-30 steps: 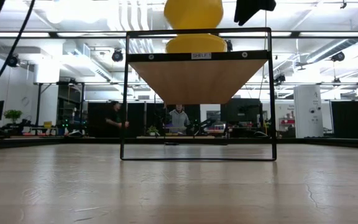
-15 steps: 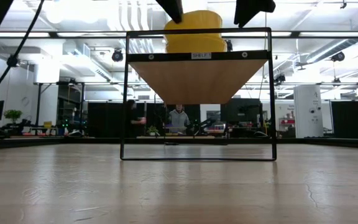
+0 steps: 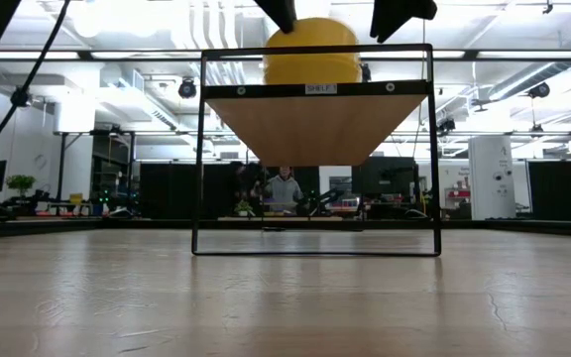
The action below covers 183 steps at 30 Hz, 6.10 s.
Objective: Pick & Place Mini bowls
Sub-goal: Stack the yellow bowl on the yellow bowls on the shelf, then return to Home Position
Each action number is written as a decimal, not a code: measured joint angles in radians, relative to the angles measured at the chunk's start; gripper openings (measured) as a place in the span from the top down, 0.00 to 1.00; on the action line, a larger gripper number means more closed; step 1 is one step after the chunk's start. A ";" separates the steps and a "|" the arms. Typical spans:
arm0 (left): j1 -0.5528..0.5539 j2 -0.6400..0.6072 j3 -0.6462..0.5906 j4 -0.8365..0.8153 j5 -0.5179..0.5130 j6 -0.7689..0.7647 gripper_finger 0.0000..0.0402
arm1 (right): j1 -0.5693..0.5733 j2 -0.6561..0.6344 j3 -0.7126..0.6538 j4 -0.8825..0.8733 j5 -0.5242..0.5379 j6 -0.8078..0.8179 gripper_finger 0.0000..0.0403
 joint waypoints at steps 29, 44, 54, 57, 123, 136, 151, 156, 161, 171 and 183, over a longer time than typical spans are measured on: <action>-0.005 -0.024 -0.014 0.166 -0.042 -0.231 0.76 | 0.000 0.000 0.000 -0.002 -0.003 -0.007 0.74; -0.016 -0.023 -0.103 0.151 -0.044 -0.223 0.76 | 0.000 0.000 0.000 -0.002 -0.003 -0.007 0.74; -0.016 -0.058 0.034 0.106 -0.053 -0.263 0.77 | 0.001 -0.001 -0.006 -0.032 -0.008 0.008 0.74; -0.009 -0.091 0.028 0.102 -0.052 -0.292 0.81 | 0.001 -0.001 -0.033 -0.042 -0.012 0.035 0.75; 0.172 -1.455 -1.644 1.031 -0.009 -0.536 1.00 | 0.188 -0.923 -1.355 1.244 -0.418 -0.275 0.98; 0.172 -1.630 -1.875 1.171 -0.008 -0.571 1.00 | 0.188 -1.071 -1.626 1.532 -0.452 -0.260 0.98; 0.172 -1.786 -2.009 1.178 -0.013 -0.561 1.00 | 0.188 -1.166 -1.857 1.727 -0.461 -0.218 0.98; 0.172 -1.831 -2.070 1.206 -0.013 -0.565 1.00 | 0.188 -1.167 -1.923 1.816 -0.471 -0.216 0.98; 0.172 -1.878 -2.134 1.275 -0.013 -0.573 1.00 | 0.188 -1.167 -1.983 1.892 -0.480 -0.196 0.98; 0.172 -1.926 -2.206 1.351 -0.030 -0.551 1.00 | 0.188 -1.167 -1.982 1.878 -0.504 -0.255 0.98; 0.173 -1.927 -2.207 1.358 -0.051 -0.530 1.00 | 0.188 -1.165 -1.982 1.875 -0.502 -0.178 0.98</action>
